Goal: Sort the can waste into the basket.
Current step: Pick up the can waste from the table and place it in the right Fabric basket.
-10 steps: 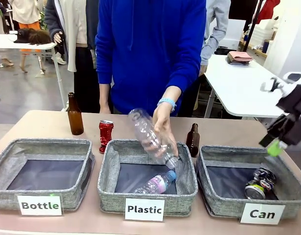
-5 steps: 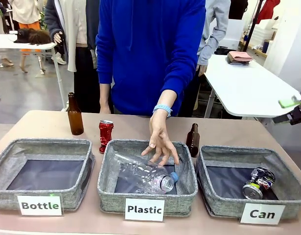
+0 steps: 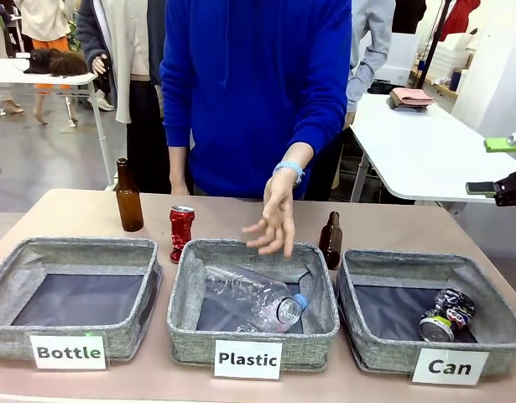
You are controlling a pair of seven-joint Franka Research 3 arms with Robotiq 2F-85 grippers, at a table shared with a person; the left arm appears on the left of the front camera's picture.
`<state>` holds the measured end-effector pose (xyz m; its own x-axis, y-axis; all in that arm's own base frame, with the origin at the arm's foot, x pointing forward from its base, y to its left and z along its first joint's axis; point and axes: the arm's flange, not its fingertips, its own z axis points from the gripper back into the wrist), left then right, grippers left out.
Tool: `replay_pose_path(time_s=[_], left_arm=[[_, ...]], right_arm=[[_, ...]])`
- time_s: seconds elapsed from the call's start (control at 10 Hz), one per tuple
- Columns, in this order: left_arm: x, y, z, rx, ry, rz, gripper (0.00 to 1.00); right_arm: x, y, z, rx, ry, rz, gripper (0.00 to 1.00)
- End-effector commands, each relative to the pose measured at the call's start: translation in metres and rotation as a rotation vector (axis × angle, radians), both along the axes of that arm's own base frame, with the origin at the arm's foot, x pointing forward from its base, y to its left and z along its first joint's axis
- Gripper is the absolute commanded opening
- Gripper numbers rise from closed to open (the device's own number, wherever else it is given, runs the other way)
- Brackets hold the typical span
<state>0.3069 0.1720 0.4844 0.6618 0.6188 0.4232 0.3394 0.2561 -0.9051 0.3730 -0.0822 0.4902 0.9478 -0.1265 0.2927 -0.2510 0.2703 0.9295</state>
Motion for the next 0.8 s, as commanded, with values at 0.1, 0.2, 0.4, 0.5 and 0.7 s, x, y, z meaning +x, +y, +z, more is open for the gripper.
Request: replay_pose_path(time_s=[0.1, 0.2, 0.4, 0.5, 0.7], left_arm=[[0.0001, -0.0009, -0.0002, -0.002, -0.028, -0.001, 1.00], [0.0001, -0.0009, -0.0002, -0.002, -0.028, -0.001, 1.00], [0.0001, -0.0009, -0.0002, -0.002, -0.028, -0.001, 1.00], [0.0001, -0.0009, -0.0002, -0.002, -0.028, -0.001, 1.00], [0.0001, -0.0009, -0.0002, -0.002, -0.028, -0.001, 1.00]], right_arm=[[-0.0014, -0.0031, 0.0038, -0.046, -0.028, 0.053, 1.00], [-0.0014, -0.0031, 0.0038, -0.046, -0.028, 0.053, 1.00], [-0.0014, -0.0031, 0.0038, -0.046, -0.028, 0.053, 1.00], [-0.0014, -0.0031, 0.0038, -0.046, -0.028, 0.053, 1.00], [-0.0014, -0.0031, 0.0038, -0.046, -0.028, 0.053, 1.00]])
